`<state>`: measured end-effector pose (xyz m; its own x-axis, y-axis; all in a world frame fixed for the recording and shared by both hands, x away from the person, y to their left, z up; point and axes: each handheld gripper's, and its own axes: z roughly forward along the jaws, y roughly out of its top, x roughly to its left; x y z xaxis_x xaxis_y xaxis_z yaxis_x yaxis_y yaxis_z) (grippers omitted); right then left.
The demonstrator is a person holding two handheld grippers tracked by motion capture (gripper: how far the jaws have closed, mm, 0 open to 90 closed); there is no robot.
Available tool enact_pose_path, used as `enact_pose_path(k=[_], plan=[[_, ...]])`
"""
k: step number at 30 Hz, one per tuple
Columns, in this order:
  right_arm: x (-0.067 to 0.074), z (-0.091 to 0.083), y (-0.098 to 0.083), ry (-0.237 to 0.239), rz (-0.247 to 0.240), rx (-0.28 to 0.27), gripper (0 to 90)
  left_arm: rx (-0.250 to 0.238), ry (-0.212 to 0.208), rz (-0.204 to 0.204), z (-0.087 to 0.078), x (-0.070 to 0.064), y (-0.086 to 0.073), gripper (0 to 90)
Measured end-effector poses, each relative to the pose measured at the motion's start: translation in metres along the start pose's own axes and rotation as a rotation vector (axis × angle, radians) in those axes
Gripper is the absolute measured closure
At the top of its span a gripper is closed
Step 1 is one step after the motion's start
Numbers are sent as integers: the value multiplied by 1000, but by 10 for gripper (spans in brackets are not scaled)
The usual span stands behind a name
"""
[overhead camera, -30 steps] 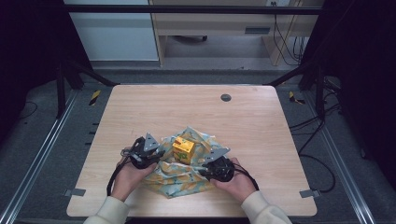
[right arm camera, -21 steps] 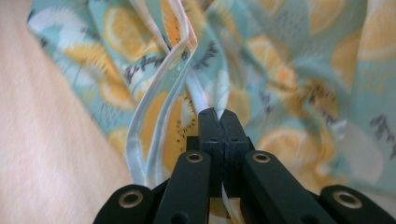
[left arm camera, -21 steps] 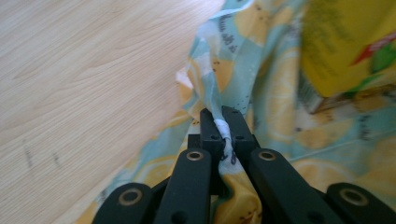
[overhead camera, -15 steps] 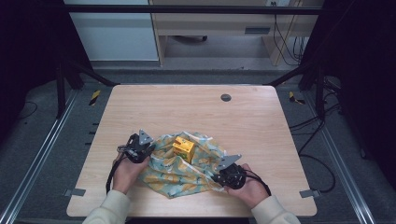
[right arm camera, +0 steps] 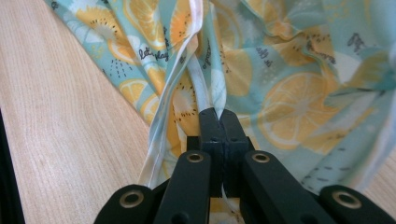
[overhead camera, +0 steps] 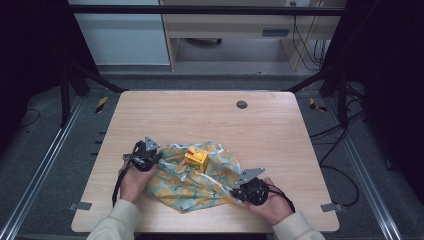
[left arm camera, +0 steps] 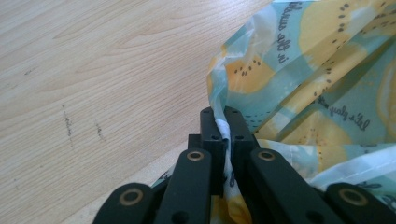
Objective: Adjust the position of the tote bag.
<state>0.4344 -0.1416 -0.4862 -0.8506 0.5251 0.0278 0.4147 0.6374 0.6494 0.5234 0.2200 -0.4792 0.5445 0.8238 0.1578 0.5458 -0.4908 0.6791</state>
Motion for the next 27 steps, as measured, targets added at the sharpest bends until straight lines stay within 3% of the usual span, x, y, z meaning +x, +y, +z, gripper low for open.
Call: enact_pose_path(k=[6, 8, 12, 16, 24, 27], plan=[[0, -1, 1, -12, 13, -48, 880, -44, -26, 8, -14, -5, 4, 849], [0, -3, 2, -21, 9, -70, 772, -76, -35, 0, -22, -6, 6, 813], [3, -10, 5, -60, 10, -102, 574, -148, -6, 13, -40, -12, 12, 647], [6, -19, 10, -80, 6, -134, 431, -203, 15, 29, -60, -15, 20, 540], [3, -42, 27, -124, 6, -186, 294, -249, 1, 51, -95, -29, 31, 470], [-3, -48, 35, -137, 15, -190, 247, -267, -27, 74, -102, -38, 30, 445]])
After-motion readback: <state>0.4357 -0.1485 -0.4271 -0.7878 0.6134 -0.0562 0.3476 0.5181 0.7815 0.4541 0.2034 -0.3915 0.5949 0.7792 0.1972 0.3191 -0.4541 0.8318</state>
